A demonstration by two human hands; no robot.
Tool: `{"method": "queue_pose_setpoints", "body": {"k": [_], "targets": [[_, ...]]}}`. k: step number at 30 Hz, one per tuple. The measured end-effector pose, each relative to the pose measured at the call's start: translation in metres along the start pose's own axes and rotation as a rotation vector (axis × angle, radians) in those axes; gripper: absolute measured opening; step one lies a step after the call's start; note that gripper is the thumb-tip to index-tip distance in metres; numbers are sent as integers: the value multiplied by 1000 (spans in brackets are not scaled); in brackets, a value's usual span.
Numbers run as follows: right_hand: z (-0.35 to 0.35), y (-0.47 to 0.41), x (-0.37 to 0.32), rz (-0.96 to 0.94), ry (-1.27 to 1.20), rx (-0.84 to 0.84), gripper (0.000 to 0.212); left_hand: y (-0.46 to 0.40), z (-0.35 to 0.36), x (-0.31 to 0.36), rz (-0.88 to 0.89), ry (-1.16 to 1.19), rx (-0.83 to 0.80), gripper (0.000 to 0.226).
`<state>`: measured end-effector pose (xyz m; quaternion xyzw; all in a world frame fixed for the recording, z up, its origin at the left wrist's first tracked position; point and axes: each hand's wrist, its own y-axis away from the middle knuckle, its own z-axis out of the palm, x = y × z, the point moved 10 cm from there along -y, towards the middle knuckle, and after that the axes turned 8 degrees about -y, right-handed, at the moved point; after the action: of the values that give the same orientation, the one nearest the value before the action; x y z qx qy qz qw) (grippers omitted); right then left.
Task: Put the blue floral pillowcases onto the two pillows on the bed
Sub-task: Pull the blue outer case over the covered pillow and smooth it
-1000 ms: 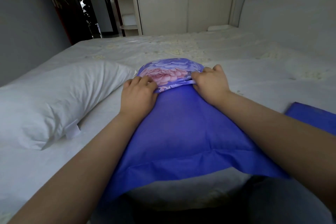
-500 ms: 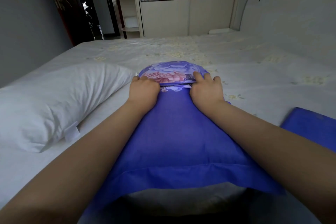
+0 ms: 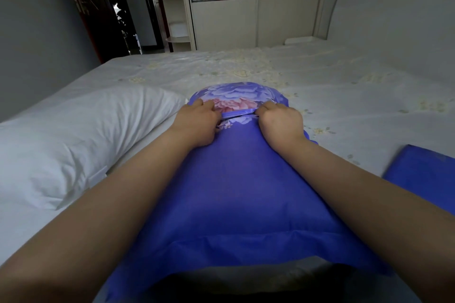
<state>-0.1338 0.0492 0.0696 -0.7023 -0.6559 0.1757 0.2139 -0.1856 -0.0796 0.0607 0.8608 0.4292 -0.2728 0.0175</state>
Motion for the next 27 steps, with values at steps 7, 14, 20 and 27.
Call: {"method": "queue_pose_setpoints", "body": {"k": [7, 14, 20, 27], "targets": [[27, 10, 0, 28, 163, -386, 37, -2, 6, -9, 8, -351, -242, 31], [37, -6, -16, -118, -266, -426, 16, -2, 13, -30, -125, 98, -161, 19], [16, -12, -11, -43, -127, -81, 11, 4, 25, -44, -179, 202, -70, 16], [7, 4, -2, -44, -145, 172, 11, 21, 19, -18, -118, 43, 253, 18]]}}
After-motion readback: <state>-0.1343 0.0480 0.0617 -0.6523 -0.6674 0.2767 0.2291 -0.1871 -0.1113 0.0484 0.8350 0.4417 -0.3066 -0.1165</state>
